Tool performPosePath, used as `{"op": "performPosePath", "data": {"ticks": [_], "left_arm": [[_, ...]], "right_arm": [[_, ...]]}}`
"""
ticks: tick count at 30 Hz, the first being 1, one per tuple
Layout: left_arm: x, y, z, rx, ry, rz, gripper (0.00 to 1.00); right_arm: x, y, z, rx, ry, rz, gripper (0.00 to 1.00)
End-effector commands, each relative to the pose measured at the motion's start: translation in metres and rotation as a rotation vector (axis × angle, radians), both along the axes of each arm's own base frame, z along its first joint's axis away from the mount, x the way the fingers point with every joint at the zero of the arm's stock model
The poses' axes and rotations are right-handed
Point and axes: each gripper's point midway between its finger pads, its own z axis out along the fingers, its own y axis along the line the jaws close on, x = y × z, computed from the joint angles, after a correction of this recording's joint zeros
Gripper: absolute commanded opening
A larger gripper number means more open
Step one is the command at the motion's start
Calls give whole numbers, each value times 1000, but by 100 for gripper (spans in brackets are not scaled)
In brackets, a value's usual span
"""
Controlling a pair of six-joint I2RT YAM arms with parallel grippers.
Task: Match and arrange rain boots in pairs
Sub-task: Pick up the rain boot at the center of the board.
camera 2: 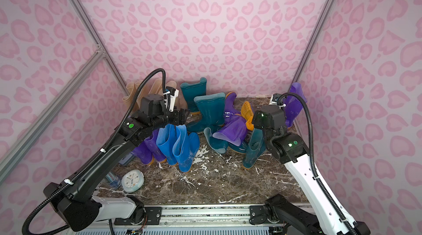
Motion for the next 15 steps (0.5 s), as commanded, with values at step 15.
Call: {"op": "performPosePath", "data": {"ticks": [15], "left_arm": [[15,66,14,-6,-83,223,78]], "right_arm": [[129,195,14,-316,40,556,88]]}}
